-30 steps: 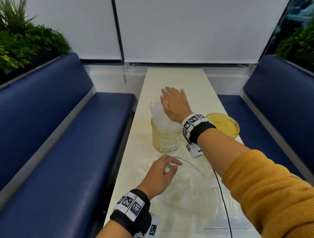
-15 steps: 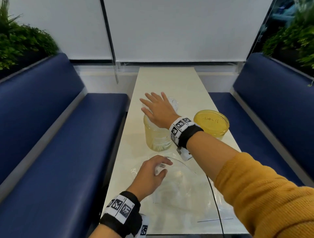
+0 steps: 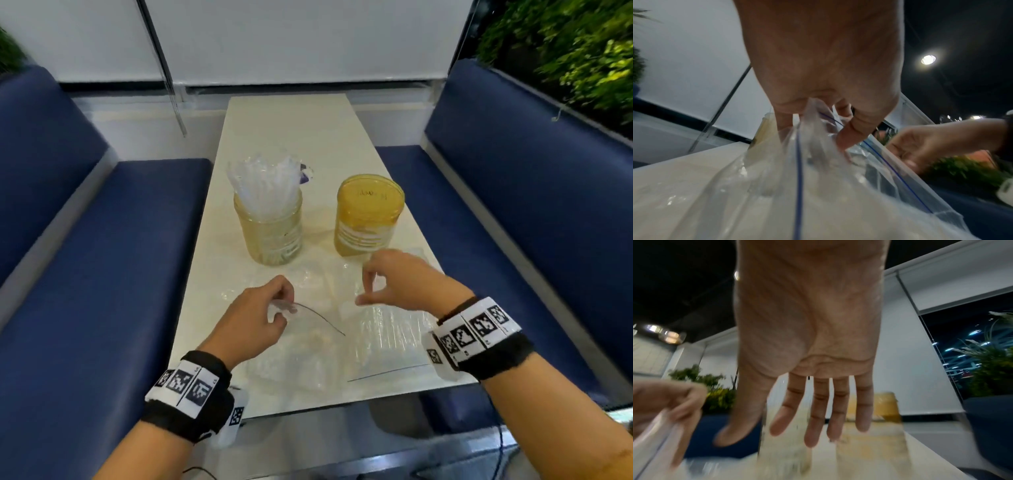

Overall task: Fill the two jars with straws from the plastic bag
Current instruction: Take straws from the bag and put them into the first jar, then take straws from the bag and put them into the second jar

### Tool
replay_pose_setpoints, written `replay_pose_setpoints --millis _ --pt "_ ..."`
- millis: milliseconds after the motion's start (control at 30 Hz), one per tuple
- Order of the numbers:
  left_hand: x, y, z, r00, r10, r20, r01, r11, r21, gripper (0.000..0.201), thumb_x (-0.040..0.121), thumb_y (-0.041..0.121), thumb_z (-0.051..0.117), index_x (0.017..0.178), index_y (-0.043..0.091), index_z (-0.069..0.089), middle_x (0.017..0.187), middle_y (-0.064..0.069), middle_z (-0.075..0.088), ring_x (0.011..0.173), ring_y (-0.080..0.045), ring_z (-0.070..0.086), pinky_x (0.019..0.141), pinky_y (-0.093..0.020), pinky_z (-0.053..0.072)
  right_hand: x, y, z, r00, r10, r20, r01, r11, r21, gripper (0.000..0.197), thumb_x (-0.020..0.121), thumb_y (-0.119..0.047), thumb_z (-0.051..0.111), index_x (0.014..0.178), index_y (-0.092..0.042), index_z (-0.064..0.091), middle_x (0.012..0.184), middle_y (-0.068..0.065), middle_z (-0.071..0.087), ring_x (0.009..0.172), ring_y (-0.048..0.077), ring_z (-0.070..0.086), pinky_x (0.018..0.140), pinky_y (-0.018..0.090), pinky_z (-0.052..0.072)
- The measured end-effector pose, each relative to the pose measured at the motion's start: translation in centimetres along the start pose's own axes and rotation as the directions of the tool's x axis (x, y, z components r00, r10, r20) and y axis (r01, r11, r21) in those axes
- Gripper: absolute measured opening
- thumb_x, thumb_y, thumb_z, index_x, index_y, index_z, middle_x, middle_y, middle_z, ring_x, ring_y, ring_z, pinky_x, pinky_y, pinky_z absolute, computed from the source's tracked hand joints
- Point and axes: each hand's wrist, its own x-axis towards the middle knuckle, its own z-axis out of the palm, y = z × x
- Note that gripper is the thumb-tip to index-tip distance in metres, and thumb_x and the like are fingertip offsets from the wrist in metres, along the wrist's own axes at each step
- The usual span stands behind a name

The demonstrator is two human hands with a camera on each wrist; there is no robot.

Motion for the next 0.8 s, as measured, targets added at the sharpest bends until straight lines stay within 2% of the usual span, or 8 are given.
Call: replay_pose_setpoints --millis 133,200,300,400,467,533,633,800 --pt "-1.3 -0.2 1.1 0.984 -0.045 0.175 0.029 0.996 0.09 0.022 0.079 0.036 0.069 0.088 0.035 0.05 0.095 0.018 0.068 0.096 -0.001 0.063 0.088 -0.039 0.052 -5.6 2.5 6.1 0.989 -0.091 0.113 0.1 0.992 -0.082 0.065 0.055 -0.067 0.081 0.107 -0.038 0.054 0.142 -0.013 0.036 0.132 0.012 0.031 0.11 0.033 0.029" --pt "-1.6 -0.3 1.9 0.971 -0.075 0.225 0.047 0.99 0.129 0.033 0.075 0.058 0.071 0.086 0.033 0.053 0.094 0.019 0.068 0.098 0.002 0.061 0.089 -0.032 0.051 -7.0 3.4 8.6 0.988 -0.143 0.056 0.148 0.983 -0.106 0.071 0.06 -0.058 0.083 0.115 -0.037 0.045 0.156 -0.008 0.022 0.146 0.016 0.014 0.118 0.037 0.02" --pt "-1.6 -0.5 3.0 0.969 -0.091 0.23 0.03 0.966 0.255 0.047 0.076 0.077 0.059 0.08 0.03 0.054 0.088 0.017 0.067 0.092 0.001 0.06 0.083 -0.028 0.049 -7.5 4.3 11.0 0.981 -0.182 -0.069 0.175 0.979 -0.105 0.045 0.079 -0.042 0.074 0.113 -0.03 0.046 0.162 -0.004 0.018 0.152 0.017 0.005 0.122 0.043 0.016" --pt "-1.6 -1.1 3.9 0.966 -0.082 0.246 -0.032 0.904 0.427 0.052 0.081 0.079 0.044 0.076 0.028 0.054 0.082 0.014 0.064 0.08 -0.003 0.058 0.077 -0.028 0.049 -7.7 4.7 11.8 0.953 -0.243 -0.181 0.229 0.969 -0.091 0.022 0.088 -0.033 0.069 0.105 -0.024 0.057 0.156 -0.001 0.035 0.146 0.019 0.029 0.119 0.043 0.027" --pt "-1.7 -1.6 4.5 0.953 -0.107 0.284 -0.053 0.863 0.502 0.053 0.083 0.079 0.039 0.076 0.028 0.054 0.082 0.013 0.063 0.078 -0.004 0.057 0.076 -0.028 0.049 -7.7 4.9 11.8 0.922 -0.295 -0.252 0.262 0.952 -0.157 0.017 0.083 -0.027 0.076 0.093 -0.022 0.063 0.144 0.002 0.053 0.131 0.021 0.052 0.108 0.044 0.044" --pt "-1.8 -2.2 4.9 0.945 -0.14 0.297 -0.043 0.844 0.535 0.054 0.083 0.079 0.036 0.074 0.028 0.053 0.082 0.014 0.063 0.076 -0.005 0.057 0.076 -0.028 0.049 -7.6 5.0 11.6 0.891 -0.331 -0.31 0.278 0.939 -0.203 0.018 0.076 -0.022 0.083 0.082 -0.021 0.067 0.131 0.004 0.063 0.115 0.022 0.064 0.095 0.042 0.054" --pt "-2.1 -3.0 5.2 0.94 -0.177 0.292 -0.01 0.84 0.543 0.05 0.08 0.078 0.039 0.077 0.03 0.052 0.083 0.016 0.062 0.078 -0.006 0.057 0.076 -0.026 0.048 -7.4 5.3 12.1 0.86 -0.379 -0.341 0.308 0.92 -0.243 0.016 0.076 -0.025 0.083 0.082 -0.018 0.07 0.121 0.005 0.067 0.109 0.023 0.066 0.091 0.035 0.054" --pt "-2.5 -2.6 5.1 0.931 -0.211 0.297 0.032 0.859 0.511 0.034 0.083 0.067 0.055 0.096 0.036 0.05 0.096 0.02 0.062 0.087 -0.006 0.058 0.079 -0.026 0.047 -7.5 5.4 12.2 0.829 -0.405 -0.385 0.319 0.909 -0.268 0.008 0.086 -0.018 0.073 0.084 -0.014 0.067 0.109 0.004 0.067 0.096 0.024 0.064 0.077 0.038 0.055"
